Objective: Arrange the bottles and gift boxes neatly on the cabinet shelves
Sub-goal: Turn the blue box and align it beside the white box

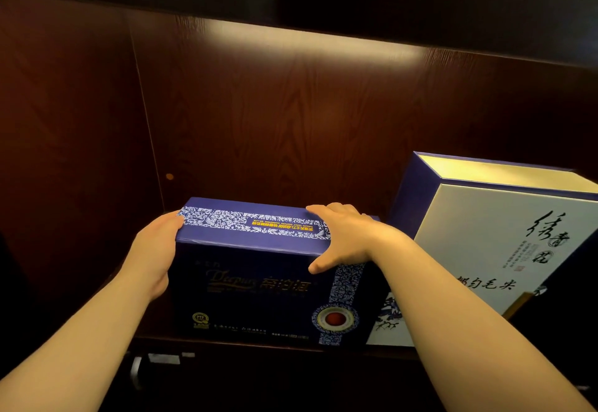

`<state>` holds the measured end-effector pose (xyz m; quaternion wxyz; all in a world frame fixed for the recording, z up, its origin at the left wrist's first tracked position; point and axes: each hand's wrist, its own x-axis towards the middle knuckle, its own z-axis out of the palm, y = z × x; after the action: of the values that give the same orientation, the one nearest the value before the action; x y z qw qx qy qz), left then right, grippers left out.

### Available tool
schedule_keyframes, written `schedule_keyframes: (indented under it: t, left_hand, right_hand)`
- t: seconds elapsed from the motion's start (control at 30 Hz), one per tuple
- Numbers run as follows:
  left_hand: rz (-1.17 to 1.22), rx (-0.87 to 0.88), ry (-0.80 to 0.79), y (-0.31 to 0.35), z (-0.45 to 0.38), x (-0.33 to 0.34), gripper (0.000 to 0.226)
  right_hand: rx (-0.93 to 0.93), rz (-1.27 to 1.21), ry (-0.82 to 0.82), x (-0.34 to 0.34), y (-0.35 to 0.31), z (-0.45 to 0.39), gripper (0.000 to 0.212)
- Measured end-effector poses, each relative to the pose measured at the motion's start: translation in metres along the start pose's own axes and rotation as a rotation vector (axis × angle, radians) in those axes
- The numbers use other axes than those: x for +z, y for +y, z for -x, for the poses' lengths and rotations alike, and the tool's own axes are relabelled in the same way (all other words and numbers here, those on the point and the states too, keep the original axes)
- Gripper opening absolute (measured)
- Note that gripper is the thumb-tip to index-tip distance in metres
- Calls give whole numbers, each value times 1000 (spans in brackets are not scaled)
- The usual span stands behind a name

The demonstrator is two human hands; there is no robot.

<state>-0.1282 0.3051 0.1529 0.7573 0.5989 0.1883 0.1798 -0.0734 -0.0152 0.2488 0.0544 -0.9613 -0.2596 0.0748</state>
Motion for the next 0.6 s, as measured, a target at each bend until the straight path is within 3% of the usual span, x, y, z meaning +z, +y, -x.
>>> schedule_keyframes:
  t: [0.6]
  left_hand:
    - [39, -24, 12, -1, 8, 4, 24]
  right_hand:
    - [-59, -73, 8, 1, 4, 1, 109]
